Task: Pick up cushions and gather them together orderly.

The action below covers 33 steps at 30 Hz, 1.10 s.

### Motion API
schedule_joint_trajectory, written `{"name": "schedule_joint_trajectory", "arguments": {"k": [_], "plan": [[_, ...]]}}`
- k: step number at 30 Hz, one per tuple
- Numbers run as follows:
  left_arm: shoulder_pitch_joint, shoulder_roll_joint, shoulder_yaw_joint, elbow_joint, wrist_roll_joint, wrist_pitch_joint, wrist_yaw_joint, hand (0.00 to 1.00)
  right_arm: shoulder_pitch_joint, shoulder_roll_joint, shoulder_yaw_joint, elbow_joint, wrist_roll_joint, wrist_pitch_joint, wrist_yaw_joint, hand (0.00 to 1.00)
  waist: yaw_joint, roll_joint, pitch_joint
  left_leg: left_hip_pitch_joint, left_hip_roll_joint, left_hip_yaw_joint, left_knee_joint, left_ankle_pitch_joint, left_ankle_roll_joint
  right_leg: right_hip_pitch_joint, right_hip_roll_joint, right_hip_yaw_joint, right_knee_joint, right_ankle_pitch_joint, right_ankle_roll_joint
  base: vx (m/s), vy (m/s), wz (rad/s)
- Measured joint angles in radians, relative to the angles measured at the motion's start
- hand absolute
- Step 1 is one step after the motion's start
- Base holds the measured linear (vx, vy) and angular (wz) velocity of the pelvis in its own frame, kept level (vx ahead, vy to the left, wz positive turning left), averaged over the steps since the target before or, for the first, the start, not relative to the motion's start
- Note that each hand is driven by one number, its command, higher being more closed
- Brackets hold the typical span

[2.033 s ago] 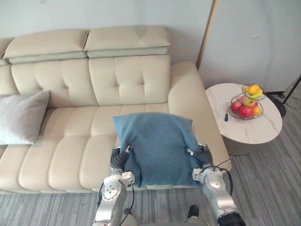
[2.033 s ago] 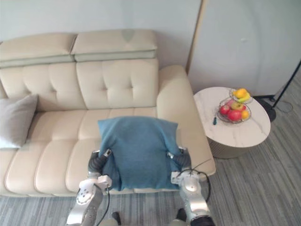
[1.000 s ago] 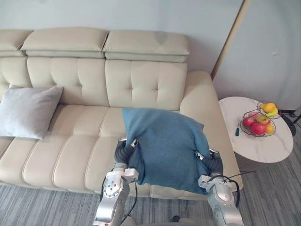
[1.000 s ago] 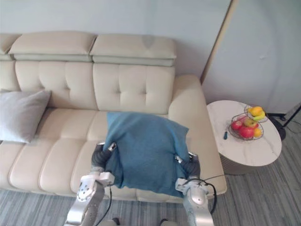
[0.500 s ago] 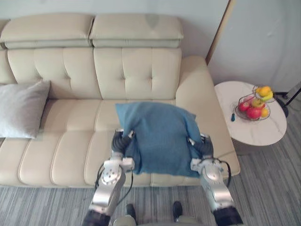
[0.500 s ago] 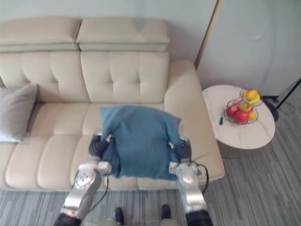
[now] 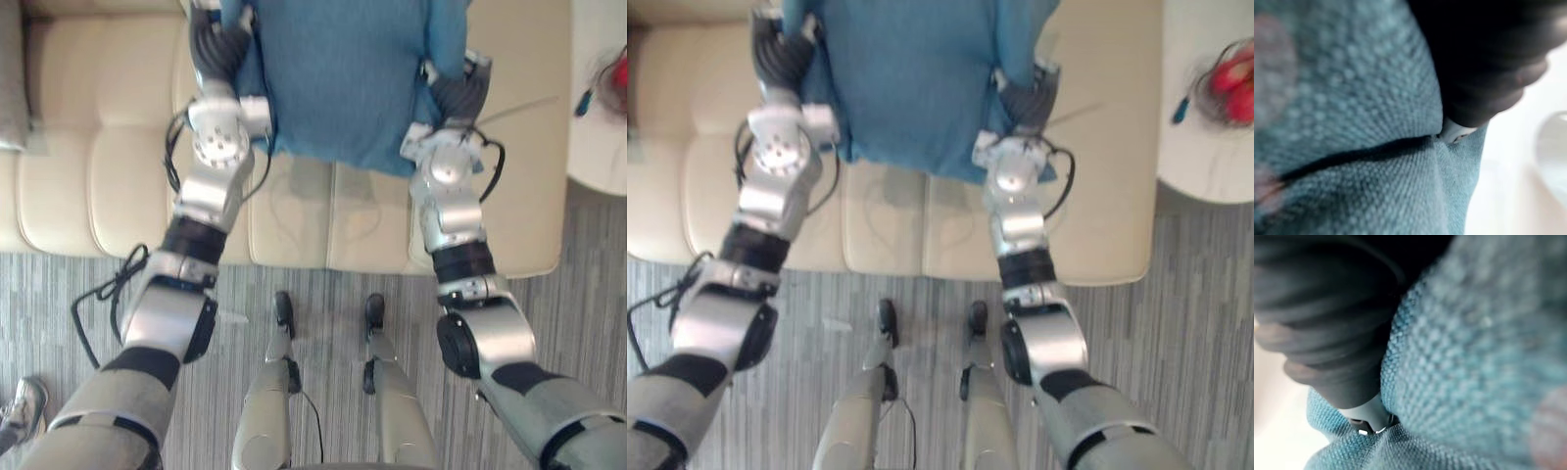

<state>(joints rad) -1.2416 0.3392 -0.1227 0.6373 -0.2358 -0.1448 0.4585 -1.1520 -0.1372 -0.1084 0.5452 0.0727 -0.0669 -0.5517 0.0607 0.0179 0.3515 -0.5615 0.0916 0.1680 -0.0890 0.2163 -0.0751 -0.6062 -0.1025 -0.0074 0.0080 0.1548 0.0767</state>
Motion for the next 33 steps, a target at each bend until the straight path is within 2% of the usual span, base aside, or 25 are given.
{"name": "schedule_joint_trajectory", "arguments": {"k": [3, 4, 5, 8, 11, 14, 17, 19, 20, 21, 22, 23, 26, 29, 30, 33], "plan": [[-0.048, -0.005, 0.016, 0.014, 0.041, 0.005, 0.027, 1.0, -0.066, 0.002, -0.009, 0.027, -0.035, 0.004, -0.051, 1.0, 0.002, 0.01, 0.016, -0.049, 0.004, -0.032, -0.009, 0.011, -0.008, -0.033, 0.001, -0.025, -0.009, 0.0, 0.0, 0.01, -0.006, 0.21], [-0.062, -0.013, 0.028, 0.021, 0.055, 0.005, 0.045, 1.0, -0.084, 0.003, -0.01, 0.028, -0.044, 0.009, -0.075, 0.0, 0.006, 0.01, 0.016, -0.065, 0.005, -0.042, -0.012, 0.015, -0.014, -0.046, 0.001, -0.03, -0.01, 0.0, 0.0, 0.03, -0.005, 0.14], [-0.073, -0.021, 0.042, 0.024, 0.064, 0.006, 0.06, 0.0, -0.102, 0.01, -0.012, 0.028, -0.059, 0.011, -0.097, 0.0, 0.01, 0.01, 0.016, -0.077, 0.006, -0.043, -0.012, 0.015, -0.014, -0.059, 0.001, -0.031, -0.01, 0.0, 0.0, 0.03, 0.006, 0.1], [-0.113, -0.056, 0.107, 0.024, 0.096, 0.006, 0.131, 0.0, -0.16, 0.015, -0.033, 0.028, -0.08, 0.02, -0.167, 0.0, 0.024, 0.01, 0.016, -0.113, 0.005, -0.044, -0.011, 0.015, -0.014, -0.091, -0.001, -0.036, -0.008, -0.002, 0.0, 0.04, 0.028, 0.06], [-0.128, -0.085, 0.139, 0.024, 0.097, 0.016, 0.173, 0.0, -0.175, 0.011, -0.047, 0.028, -0.079, 0.041, -0.195, 0.0, 0.03, 0.01, 0.016, -0.122, 0.004, -0.052, -0.011, 0.015, -0.014, -0.099, -0.003, -0.046, 0.01, -0.027, -0.002, 0.06, 0.055, 0.15], [-0.127, -0.086, 0.169, 0.024, 0.097, 0.04, 0.174, 0.0, -0.173, -0.005, -0.047, 0.028, -0.072, 0.053, -0.188, 0.0, 0.028, 0.01, 0.016, -0.122, 0.006, -0.069, -0.011, 0.016, -0.015, -0.127, -0.004, -0.044, 0.095, -0.084, -0.002, 0.08, 0.041, 0.2], [-0.111, -0.09, 0.187, 0.045, 0.097, 0.045, 0.166, 0.0, -0.143, -0.027, -0.045, 0.028, -0.07, 0.055, -0.157, 0.0, 0.026, 0.01, 0.017, -0.119, 0.008, -0.069, 0.001, 0.016, -0.015, -0.134, -0.006, -0.035, 0.156, -0.126, 0.001, 0.08, 0.006, 0.23], [-0.039, -0.092, 0.197, 0.042, 0.096, 0.044, 0.148, 0.0, -0.071, -0.029, -0.04, 0.02, -0.062, 0.055, -0.13, 0.0, 0.025, 0.012, 0.018, -0.087, 0.022, -0.069, 0.009, 0.015, -0.015, -0.172, 0.0, -0.014, 0.304, -0.156, 0.001, 0.08, -0.025, 0.01], [0.019, -0.095, 0.204, 0.035, 0.094, 0.043, 0.134, 0.0, -0.016, -0.028, -0.034, 0.006, -0.05, 0.053, -0.112, 0.0, 0.024, 0.016, 0.022, -0.059, 0.028, -0.068, 0.017, 0.015, -0.016, -0.227, 0.011, 0.015, 0.38, -0.191, -0.006, 0.02, -0.026, 0.11], [0.094, -0.1, 0.211, 0.011, 0.079, 0.043, 0.115, 0.0, 0.073, -0.029, -0.04, -0.058, -0.039, 0.054, -0.096, 0.0, 0.014, 0.013, 0.023, -0.035, 0.009, -0.067, 0.03, 0.009, -0.023, -0.181, 0.005, 0.048, 0.232, -0.103, 0.003, 0.0, -0.026, 0.49], [0.145, -0.102, 0.213, -0.006, 0.072, 0.043, 0.102, 0.0, 0.133, -0.03, -0.045, -0.109, -0.031, 0.053, -0.093, 0.0, -0.003, 0.013, 0.023, -0.018, -0.007, -0.07, 0.044, -0.017, -0.051, -0.157, -0.014, 0.043, 0.201, -0.066, 0.005, 0.02, -0.032, 0.19], [0.218, -0.084, 0.223, -0.053, 0.062, 0.04, 0.096, 0.0, 0.188, -0.03, -0.035, -0.161, -0.031, 0.05, -0.079, 0.0, 0.012, 0.013, 0.023, -0.002, 0.012, -0.053, 0.062, -0.052, -0.065, -0.138, 0.007, 0.057, 0.187, -0.069, 0.004, 0.08, -0.07, -0.14], [0.349, -0.078, 0.271, -0.088, 0.034, 0.04, 0.044, 0.0, 0.352, -0.069, -0.04, -0.257, -0.029, 0.047, -0.033, 0.0, -0.004, 0.013, 0.024, 0.039, 0.032, -0.041, 0.084, -0.061, -0.075, -0.09, 0.024, 0.072, 0.178, -0.069, 0.004, 0.12, -0.118, -0.36], [0.49, -0.083, 0.268, -0.095, 0.014, 0.04, -0.023, 0.0, 0.563, -0.097, -0.08, -0.337, -0.026, 0.048, 0.011, 0.0, -0.014, 0.014, 0.024, 0.117, 0.057, -0.037, 0.176, -0.125, -0.071, 0.022, 0.043, 0.076, 0.179, -0.071, 0.002, 0.15, -0.085, -0.27], [0.569, -0.082, 0.269, -0.127, 0.012, 0.028, -0.057, 0.0, 0.665, -0.112, -0.08, -0.396, -0.024, 0.034, 0.051, 0.0, -0.016, 0.014, 0.023, 0.162, 0.057, -0.036, 0.206, -0.135, -0.068, 0.077, 0.043, 0.077, 0.179, -0.072, 0.0, 0.13, -0.051, -0.14], [0.662, -0.081, 0.286, -0.177, 0.006, 0.019, -0.093, 0.0, 0.74, -0.117, -0.073, -0.43, -0.022, 0.024, 0.097, 0.0, -0.019, 0.014, 0.016, 0.197, 0.055, -0.034, 0.21, -0.135, -0.068, 0.11, 0.043, 0.079, 0.179, -0.072, 0.0, 0.09, -0.026, -0.1]]}}
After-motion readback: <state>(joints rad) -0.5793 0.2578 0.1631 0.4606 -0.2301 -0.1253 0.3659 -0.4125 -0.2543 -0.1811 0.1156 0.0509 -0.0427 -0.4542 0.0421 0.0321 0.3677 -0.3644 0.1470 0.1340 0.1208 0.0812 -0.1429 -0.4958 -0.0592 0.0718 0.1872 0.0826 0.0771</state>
